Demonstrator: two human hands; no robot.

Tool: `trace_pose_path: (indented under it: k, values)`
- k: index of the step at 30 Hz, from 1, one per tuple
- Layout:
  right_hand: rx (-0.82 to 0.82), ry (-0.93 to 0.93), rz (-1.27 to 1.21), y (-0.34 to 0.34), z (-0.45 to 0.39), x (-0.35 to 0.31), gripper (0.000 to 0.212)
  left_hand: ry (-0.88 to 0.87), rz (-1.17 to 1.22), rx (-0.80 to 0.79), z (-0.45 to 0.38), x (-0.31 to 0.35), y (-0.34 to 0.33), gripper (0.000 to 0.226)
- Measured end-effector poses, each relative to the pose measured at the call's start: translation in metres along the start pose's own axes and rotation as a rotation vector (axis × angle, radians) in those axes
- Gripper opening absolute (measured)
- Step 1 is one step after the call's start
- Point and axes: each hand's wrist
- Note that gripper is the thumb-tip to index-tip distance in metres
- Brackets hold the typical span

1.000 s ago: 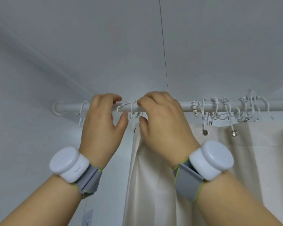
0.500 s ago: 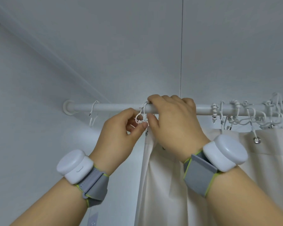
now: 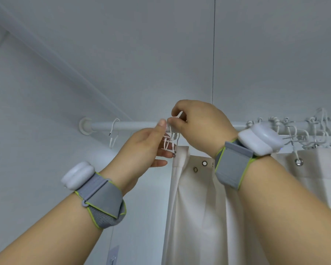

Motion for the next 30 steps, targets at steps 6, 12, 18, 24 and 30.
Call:
trace_pose_path:
  k: [6,12,18,24,30]
  values:
    - [0.003,-0.038,-0.022,0.002,-0.003,0.002,0.017,-0.072,-0.072,-0.003,-0.002,-0.007,0.006,0.023]
    - [-0.084,-0.09,-0.032,0.002,-0.008,-0.003,0.024,0.07,-0.174,-0.137,-0.004,-0.027,0.0,0.085]
    - [-0.183,-0.129,-0.114,0.01,-0.01,-0.004,0.025,0.295,-0.001,-0.346,-0.007,-0.045,-0.003,0.086]
    - [-0.231,-0.132,-0.185,0.01,-0.013,0.004,0.034,0.3,-0.013,-0.469,-0.015,-0.051,-0.001,0.095]
    - [-0.237,-0.083,-0.214,0.012,-0.011,0.009,0.024,0.278,0.167,-0.625,-0.017,-0.06,-0.027,0.084]
Point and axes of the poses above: each hand's wrist, its own z-axis away from the middle knuckle, its own y-axis out of the back of the hand, x = y × z, and after that the axes turned 11 degrees about y, right-handed
